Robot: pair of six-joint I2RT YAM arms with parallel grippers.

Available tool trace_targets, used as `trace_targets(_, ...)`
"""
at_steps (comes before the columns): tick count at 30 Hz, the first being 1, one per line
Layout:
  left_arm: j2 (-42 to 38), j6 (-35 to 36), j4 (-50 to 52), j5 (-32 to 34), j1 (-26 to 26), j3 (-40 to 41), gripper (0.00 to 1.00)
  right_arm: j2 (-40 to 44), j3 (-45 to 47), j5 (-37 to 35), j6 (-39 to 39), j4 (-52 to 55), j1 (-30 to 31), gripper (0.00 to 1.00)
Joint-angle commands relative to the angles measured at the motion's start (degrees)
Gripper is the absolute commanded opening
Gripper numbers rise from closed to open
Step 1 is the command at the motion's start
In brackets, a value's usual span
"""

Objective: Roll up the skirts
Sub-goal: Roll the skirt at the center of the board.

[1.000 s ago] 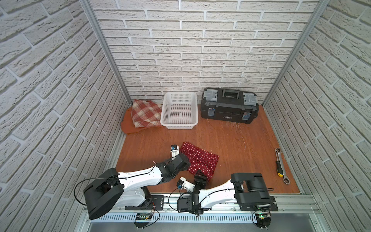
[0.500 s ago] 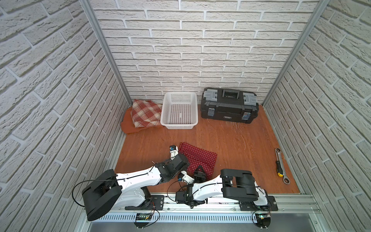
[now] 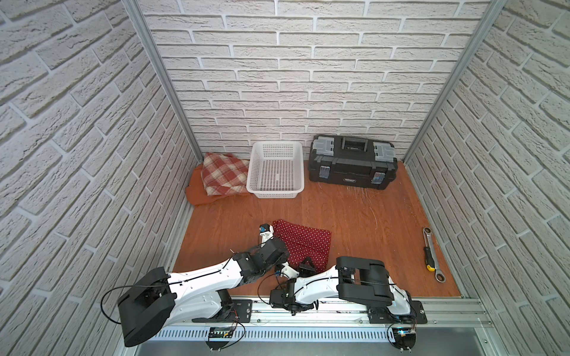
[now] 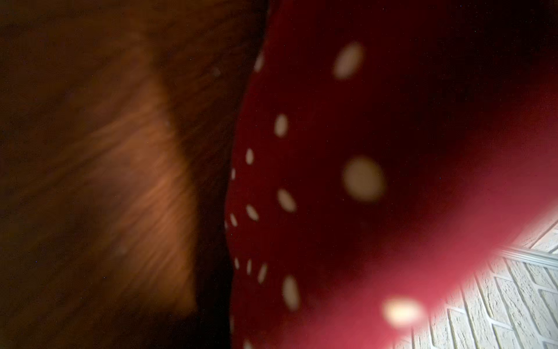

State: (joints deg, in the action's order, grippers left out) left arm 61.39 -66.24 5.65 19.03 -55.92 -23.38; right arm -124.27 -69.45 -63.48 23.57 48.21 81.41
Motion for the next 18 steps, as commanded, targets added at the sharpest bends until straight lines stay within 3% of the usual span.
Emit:
trace_targets(1, -3.5, 0.3, 4.6, 1.0, 0.6, 1.1, 0.35, 0.7, 0.8, 8.0, -2.3, -0.4, -1.5, 0.02)
trace_targets(4, -8.0, 0.9, 7.1, 1.1, 2.5, 0.7, 0.64, 1.2, 1.0, 10.6, -3.0, -0.5, -1.5, 0.02)
trace_targets(6, -11.2, 1.3, 10.1, 1.2, 4.6, 0.4, 0.94, 2.0, 1.3, 12.3, -3.4, -0.7, -1.5, 0.02)
trace_targets(7, -13.2, 1.7, 11.4, 1.1, 6.0, 0.3, 0.98, 2.3, 1.4, 13.2, -3.6, -0.9, -1.4, 0.02)
trace_targets(15, -27.3, 4.5, 23.1, 1.3, 19.6, 0.6, 0.98, 2.7, 1.5, 16.2, -4.1, -0.3, -0.3, 0.02)
trace_targets(18, -28.5, 6.2, 23.1, -2.2, 25.0, 0.8, 0.98, 5.7, 2.3, 20.6, -5.8, -1.7, 0.4, 0.02)
